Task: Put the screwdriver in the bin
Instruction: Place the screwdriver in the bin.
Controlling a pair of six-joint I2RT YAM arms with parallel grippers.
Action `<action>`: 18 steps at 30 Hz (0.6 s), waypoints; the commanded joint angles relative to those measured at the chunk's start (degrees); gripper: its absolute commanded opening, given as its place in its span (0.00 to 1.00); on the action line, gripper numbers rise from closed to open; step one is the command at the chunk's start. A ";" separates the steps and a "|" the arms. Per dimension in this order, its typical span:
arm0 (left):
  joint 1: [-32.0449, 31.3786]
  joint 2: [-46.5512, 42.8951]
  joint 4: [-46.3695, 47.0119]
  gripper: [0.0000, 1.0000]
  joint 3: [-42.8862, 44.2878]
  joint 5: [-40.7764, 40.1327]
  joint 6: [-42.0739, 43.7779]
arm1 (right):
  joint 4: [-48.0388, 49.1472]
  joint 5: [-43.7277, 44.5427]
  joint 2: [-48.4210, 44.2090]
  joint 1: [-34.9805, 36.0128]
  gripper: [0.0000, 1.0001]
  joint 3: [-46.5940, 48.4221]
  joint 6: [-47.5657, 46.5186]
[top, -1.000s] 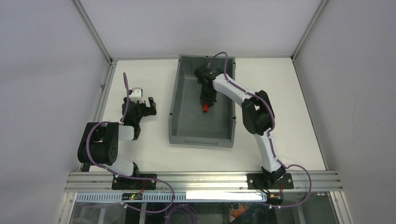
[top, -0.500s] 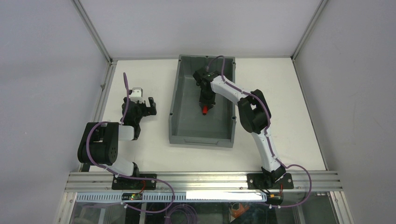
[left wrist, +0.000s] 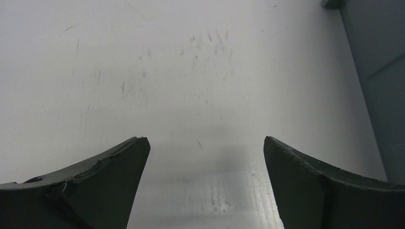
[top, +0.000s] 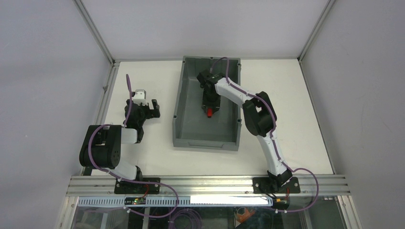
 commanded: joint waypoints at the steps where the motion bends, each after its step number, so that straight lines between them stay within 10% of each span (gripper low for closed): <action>1: -0.56 -1.73 1.99 0.99 -0.20 1.24 -0.52 | 0.24 1.10 0.61 0.58 0.47 1.54 -0.77; 18: -0.59 -1.71 1.96 0.99 -0.20 1.19 -0.52 | -2.36 3.42 -5.68 0.58 0.76 4.42 -4.27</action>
